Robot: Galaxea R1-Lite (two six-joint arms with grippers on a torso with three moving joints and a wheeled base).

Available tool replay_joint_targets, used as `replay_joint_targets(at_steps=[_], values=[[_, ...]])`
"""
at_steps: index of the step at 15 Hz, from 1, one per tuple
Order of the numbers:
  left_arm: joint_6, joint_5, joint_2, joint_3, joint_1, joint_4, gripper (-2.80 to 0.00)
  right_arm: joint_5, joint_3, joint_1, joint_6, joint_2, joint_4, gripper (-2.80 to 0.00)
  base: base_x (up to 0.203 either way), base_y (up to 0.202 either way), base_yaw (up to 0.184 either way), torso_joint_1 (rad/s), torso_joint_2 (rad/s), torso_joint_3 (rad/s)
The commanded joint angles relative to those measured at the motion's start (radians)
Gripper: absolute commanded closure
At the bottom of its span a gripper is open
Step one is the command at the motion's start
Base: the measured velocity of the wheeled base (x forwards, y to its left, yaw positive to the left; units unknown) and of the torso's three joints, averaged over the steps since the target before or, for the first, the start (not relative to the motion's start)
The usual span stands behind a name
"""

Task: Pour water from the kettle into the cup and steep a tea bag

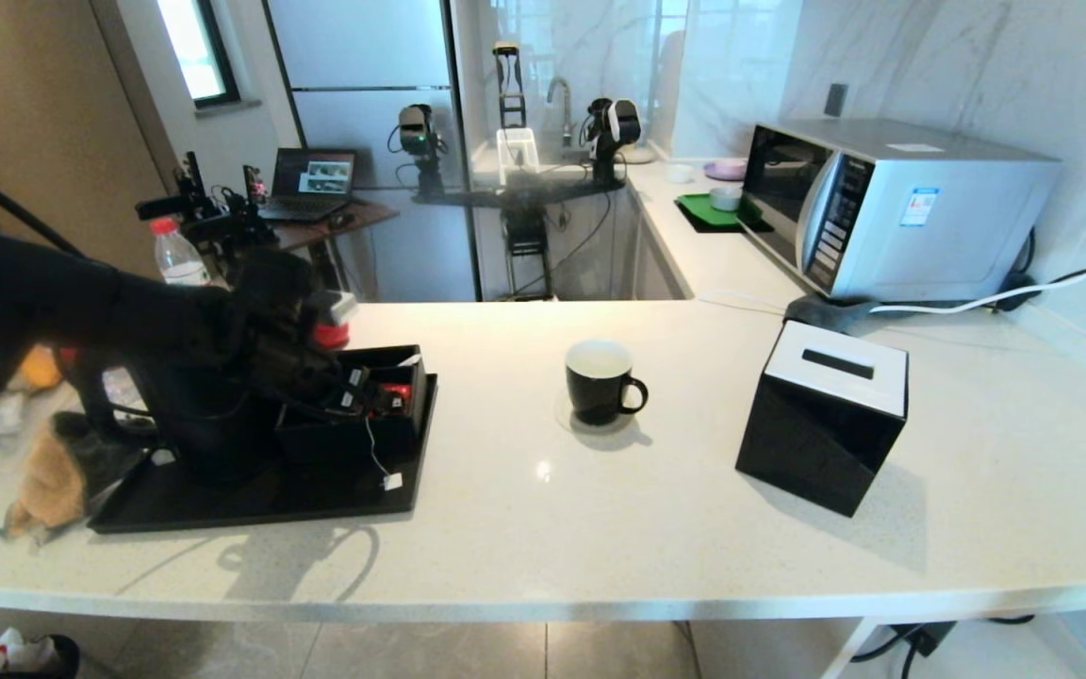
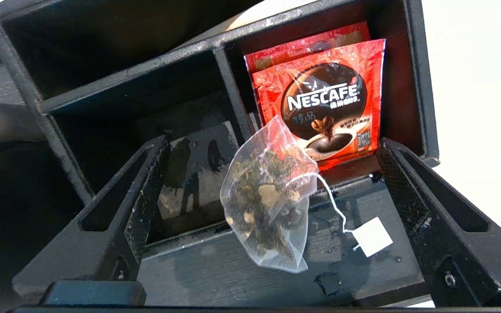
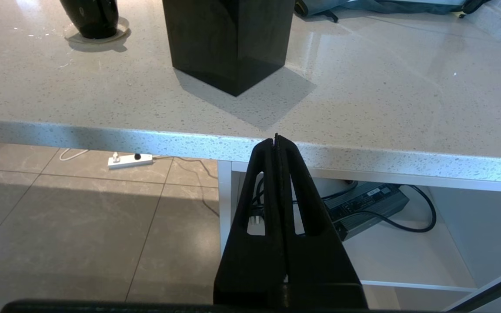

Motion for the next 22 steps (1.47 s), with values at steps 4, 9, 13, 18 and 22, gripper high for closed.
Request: replay_joint_targets(at_steps=[4,9,13,18,22], values=[[0.001,0.0,0.007,-0.001,0.0,0.001,0.0,0.001,0.0,0.0,-0.001,0.001,0.0,0.0,0.0,0.0,0.0,0.0,0.0,0.0],[0.002,0.001,0.012,-0.001,0.001,-0.013,0.0,0.001,0.0,0.0,-0.001,0.001,0.0,0.0,0.0,0.0,0.0,0.0,0.0,0.0],[0.002,0.003,0.01,-0.004,0.001,-0.013,0.0,0.001,0.0,0.0,-0.001,0.001,0.0,0.0,0.0,0.0,0.0,0.0,0.0,0.0],[0.002,0.021,-0.006,-0.013,0.003,-0.013,0.0,0.001,0.0,0.0,-0.001,0.001,0.0,0.0,0.0,0.0,0.0,0.0,0.0,0.0],[0.002,0.023,-0.04,-0.01,0.005,-0.013,0.0,0.002,0.0,0.0,-0.001,0.001,0.0,0.0,0.0,0.0,0.0,0.0,0.0,0.0]])
